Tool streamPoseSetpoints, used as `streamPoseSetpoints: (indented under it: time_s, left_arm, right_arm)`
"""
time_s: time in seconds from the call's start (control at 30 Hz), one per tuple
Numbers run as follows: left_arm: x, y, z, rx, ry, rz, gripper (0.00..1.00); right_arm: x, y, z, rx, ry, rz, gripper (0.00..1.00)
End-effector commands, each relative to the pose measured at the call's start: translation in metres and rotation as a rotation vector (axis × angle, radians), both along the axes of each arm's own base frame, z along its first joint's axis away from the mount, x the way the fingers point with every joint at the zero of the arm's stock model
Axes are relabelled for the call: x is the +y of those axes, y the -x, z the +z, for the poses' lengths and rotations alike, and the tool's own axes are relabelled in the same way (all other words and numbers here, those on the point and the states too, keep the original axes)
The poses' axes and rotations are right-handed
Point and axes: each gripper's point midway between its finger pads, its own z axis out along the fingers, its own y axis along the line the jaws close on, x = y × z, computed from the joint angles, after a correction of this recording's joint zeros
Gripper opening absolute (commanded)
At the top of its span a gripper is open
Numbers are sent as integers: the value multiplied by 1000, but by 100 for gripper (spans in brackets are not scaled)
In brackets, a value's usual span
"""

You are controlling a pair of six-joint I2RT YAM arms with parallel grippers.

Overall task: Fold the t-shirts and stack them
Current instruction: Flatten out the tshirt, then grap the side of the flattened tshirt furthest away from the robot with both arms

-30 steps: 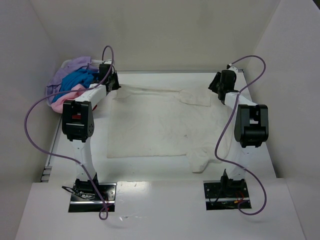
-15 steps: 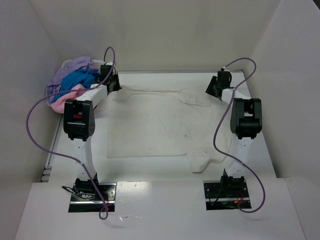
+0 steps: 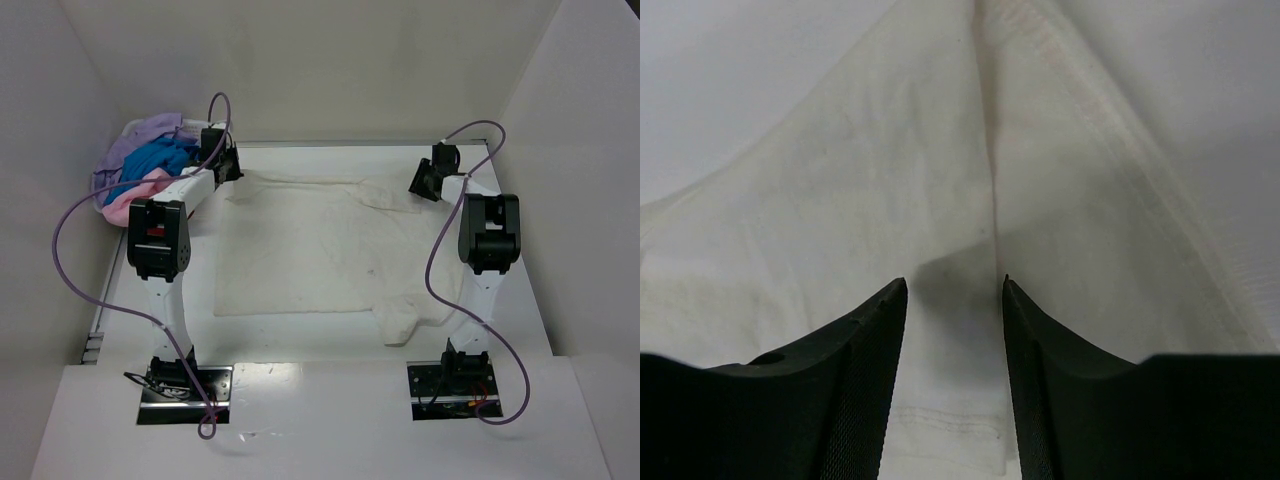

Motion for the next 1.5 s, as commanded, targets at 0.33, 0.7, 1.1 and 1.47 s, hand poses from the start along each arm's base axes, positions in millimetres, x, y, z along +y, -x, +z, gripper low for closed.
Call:
streamPoseSetpoints:
  time_s: [0.33, 0.7, 1.1, 1.47]
  left_arm:
    - [-5, -14, 11, -51, -16, -38, 0]
    - [-3, -14, 35, -88, -20, -30, 0]
    - [4, 3, 99, -156, -25, -25, 0]
    - [54, 14, 94, -119, -198, 95, 0]
  right_arm:
    - [-7, -7, -5, 27, 16, 1, 9]
    - [-17, -17, 85, -144, 49, -59, 0]
    - [-17, 6, 214, -331, 16, -76, 0]
    - [-29, 52, 212, -310, -72, -102, 0]
